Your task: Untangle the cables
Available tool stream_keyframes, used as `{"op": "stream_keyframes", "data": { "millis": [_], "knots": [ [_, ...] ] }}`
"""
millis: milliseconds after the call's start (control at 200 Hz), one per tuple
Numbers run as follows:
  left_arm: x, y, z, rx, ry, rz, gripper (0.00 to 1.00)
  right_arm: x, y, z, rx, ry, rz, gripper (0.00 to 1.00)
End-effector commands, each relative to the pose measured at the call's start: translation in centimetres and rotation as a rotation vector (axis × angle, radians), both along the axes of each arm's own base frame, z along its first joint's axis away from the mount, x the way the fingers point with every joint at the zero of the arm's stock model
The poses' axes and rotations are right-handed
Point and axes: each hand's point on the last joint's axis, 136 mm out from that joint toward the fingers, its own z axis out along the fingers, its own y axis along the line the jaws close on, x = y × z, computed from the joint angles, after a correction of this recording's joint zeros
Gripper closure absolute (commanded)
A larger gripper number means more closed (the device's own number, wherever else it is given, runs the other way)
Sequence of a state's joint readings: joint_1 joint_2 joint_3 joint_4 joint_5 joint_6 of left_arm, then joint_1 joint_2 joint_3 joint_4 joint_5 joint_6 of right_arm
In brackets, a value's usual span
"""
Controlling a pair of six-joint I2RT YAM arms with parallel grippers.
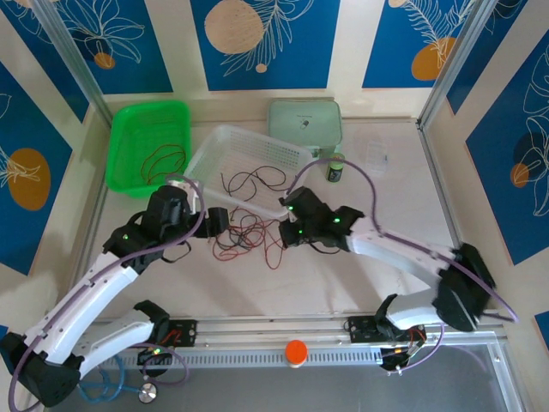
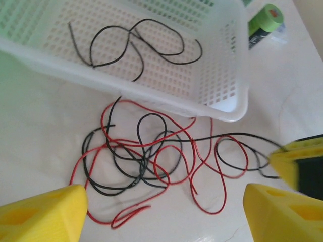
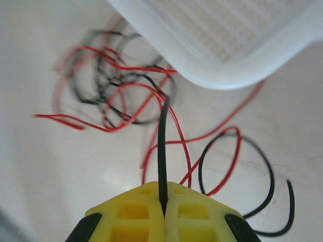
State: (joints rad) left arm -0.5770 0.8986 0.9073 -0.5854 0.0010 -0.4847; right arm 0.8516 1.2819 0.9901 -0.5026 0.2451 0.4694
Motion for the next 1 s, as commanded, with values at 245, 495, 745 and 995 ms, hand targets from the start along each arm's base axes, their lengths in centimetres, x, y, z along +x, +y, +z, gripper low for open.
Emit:
{"op": "stream_keyframes", "data": {
  "millis": [245, 495, 745, 995],
  "knots": [
    [1.7, -7.5, 6.8, 0.037, -0.405, -0.395, 0.25, -2.8, -1.5, 9.9, 0.228, -0.075, 0.187, 1.0],
    [-0.3, -14.7, 6.7, -0.03, -0.504, -0.667, 0.25, -2.5, -1.7, 11.8, 0.317, -0.081, 0.187, 1.0],
    [-0.8, -16.5, 3.9, -0.077, -0.467, -0.686, 0.33, -3.7, -2.3, 14.6, 0.395, -0.105, 0.243, 1.0],
    [-2.5, -15.8, 7.0, -0.135, -0.535, -0.722, 0.59, -6.4, -2.3, 14.3, 0.447, -0.083, 0.483, 1.0]
  ]
}}
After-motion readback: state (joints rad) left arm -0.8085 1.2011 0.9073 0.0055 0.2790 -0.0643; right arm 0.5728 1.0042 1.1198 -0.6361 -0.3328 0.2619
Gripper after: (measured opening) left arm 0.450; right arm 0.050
